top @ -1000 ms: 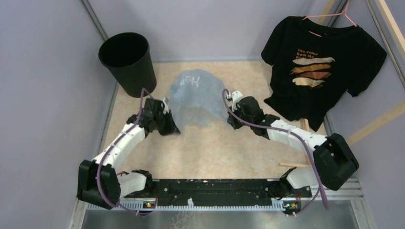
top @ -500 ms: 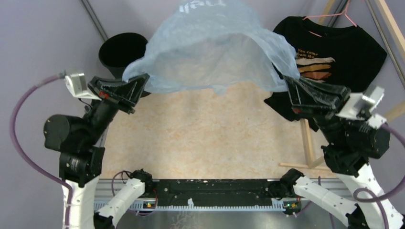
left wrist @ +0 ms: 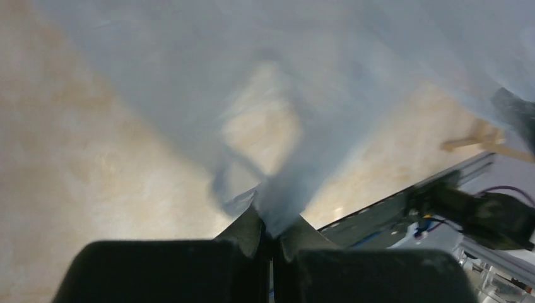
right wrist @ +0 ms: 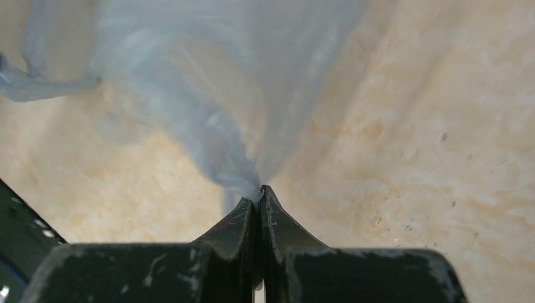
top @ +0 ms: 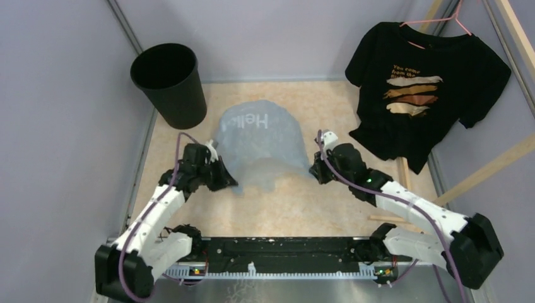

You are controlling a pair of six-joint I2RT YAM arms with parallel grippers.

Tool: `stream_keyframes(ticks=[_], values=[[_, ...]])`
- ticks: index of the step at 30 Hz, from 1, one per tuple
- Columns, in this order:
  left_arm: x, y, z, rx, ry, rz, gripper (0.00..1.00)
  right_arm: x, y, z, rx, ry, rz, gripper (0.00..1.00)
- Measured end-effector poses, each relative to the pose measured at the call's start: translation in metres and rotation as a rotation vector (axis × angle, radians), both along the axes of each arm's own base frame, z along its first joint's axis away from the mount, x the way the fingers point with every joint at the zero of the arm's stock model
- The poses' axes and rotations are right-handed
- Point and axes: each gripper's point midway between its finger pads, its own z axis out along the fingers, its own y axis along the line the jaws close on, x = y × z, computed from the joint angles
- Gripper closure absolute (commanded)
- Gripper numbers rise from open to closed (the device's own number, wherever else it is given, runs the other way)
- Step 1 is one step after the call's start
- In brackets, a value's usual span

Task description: Put the trash bags into the trash bin

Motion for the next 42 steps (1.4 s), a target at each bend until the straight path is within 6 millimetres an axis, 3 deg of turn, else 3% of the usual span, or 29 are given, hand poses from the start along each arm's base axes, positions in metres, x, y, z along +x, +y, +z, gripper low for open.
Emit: stream_keyframes(ticks=[1, 4, 6, 7, 8, 10, 11, 13, 15, 17, 18, 20, 22, 23, 24, 25, 27, 28, 29, 30, 32, 34, 35, 36, 37, 38, 40, 41, 42], values=[[0.008, -0.004, 0.024, -0.032, -0.083, -0.007, 1.00, 0.000, 0.000, 0.011, 0.016, -0.025, 0.002, 1.00], [0.040, -0.015, 0.117, -0.102, -0.344, -0.036, 1.00, 0.016, 0.006, 0.101, 0.106, -0.204, -0.003, 1.00], [0.061, -0.022, 0.204, -0.145, -0.555, -0.069, 1.00, 0.027, 0.010, 0.187, 0.186, -0.366, -0.002, 1.00], [0.066, -0.027, 0.262, -0.178, -0.684, -0.099, 1.00, 0.028, 0.010, 0.236, 0.236, -0.453, -0.001, 1.00], [0.066, -0.030, 0.299, -0.204, -0.775, -0.119, 1.00, 0.024, 0.006, 0.283, 0.292, -0.540, 0.000, 1.00], [0.049, -0.035, 0.393, -0.290, -1.021, -0.181, 1.00, 0.001, -0.008, 0.370, 0.416, -0.706, 0.014, 1.00], [0.030, -0.035, 0.434, -0.338, -1.149, -0.214, 1.00, -0.014, -0.017, 0.401, 0.473, -0.772, 0.024, 1.00], [-0.008, -0.030, 0.475, -0.398, -1.321, -0.242, 1.00, -0.055, -0.041, 0.451, 0.597, -0.912, 0.057, 1.00], [-0.046, -0.019, 0.486, -0.426, -1.434, -0.228, 1.00, -0.094, -0.065, 0.476, 0.704, -1.036, 0.087, 1.00], [-0.063, -0.009, 0.480, -0.428, -1.481, -0.191, 1.00, -0.117, -0.081, 0.476, 0.770, -1.113, 0.096, 1.00], [-0.065, -0.005, 0.470, -0.423, -1.488, -0.162, 1.00, -0.119, -0.084, 0.467, 0.788, -1.127, 0.088, 1.00], [-0.043, -0.004, 0.431, -0.398, -1.401, -0.109, 1.00, -0.098, -0.075, 0.436, 0.776, -1.066, 0.045, 1.00], [0.004, -0.011, 0.352, -0.341, -1.180, -0.060, 1.00, -0.044, -0.043, 0.358, 0.668, -0.853, -0.019, 1.00], [0.031, -0.015, 0.290, -0.291, -1.001, -0.042, 1.00, -0.021, -0.025, 0.314, 0.598, -0.736, -0.036, 1.00], [0.046, -0.018, 0.236, -0.246, -0.844, -0.029, 1.00, 0.001, -0.007, 0.260, 0.513, -0.605, -0.040, 1.00], [0.053, -0.018, 0.170, -0.190, -0.643, -0.018, 1.00, 0.014, 0.008, 0.203, 0.426, -0.468, -0.037, 1.00], [0.037, -0.012, 0.075, -0.100, -0.329, -0.005, 1.00, 0.015, 0.019, 0.078, 0.235, -0.164, -0.030, 1.00], [0.019, -0.006, 0.043, -0.066, -0.205, -0.003, 1.00, 0.002, 0.012, 0.031, 0.156, -0.035, -0.031, 1.00], [0.002, -0.003, 0.028, -0.048, -0.127, -0.005, 1.00, -0.012, 0.005, 0.004, 0.109, 0.046, -0.030, 1.00], [-0.005, -0.002, 0.029, -0.048, -0.114, -0.009, 1.00, -0.024, -0.003, -0.012, 0.073, 0.108, -0.031, 1.00], [0.001, -0.004, 0.055, -0.075, -0.203, -0.018, 1.00, -0.027, -0.003, -0.002, 0.085, 0.100, -0.027, 1.00], [0.016, -0.009, 0.112, -0.113, -0.361, -0.037, 1.00, -0.016, 0.003, 0.042, 0.128, 0.008, -0.010, 1.00], [0.024, -0.012, 0.149, -0.135, -0.459, -0.048, 1.00, -0.006, 0.008, 0.080, 0.157, -0.067, 0.000, 1.00], [0.031, -0.015, 0.195, -0.163, -0.571, -0.063, 1.00, 0.006, 0.014, 0.143, 0.216, -0.193, 0.015, 1.00], [0.035, -0.018, 0.241, -0.190, -0.682, -0.081, 1.00, 0.008, 0.015, 0.159, 0.233, -0.227, 0.018, 1.00], [0.035, -0.020, 0.281, -0.218, -0.782, -0.096, 1.00, 0.011, 0.016, 0.208, 0.278, -0.319, 0.026, 1.00], [0.020, -0.021, 0.371, -0.282, -1.020, -0.134, 1.00, 0.004, 0.008, 0.297, 0.386, -0.500, 0.035, 1.00], [0.008, -0.020, 0.404, -0.306, -1.121, -0.147, 1.00, -0.008, -0.002, 0.338, 0.453, -0.594, 0.038, 1.00], [-0.004, -0.017, 0.426, -0.324, -1.202, -0.155, 1.00, -0.022, -0.012, 0.366, 0.511, -0.667, 0.040, 1.00]])
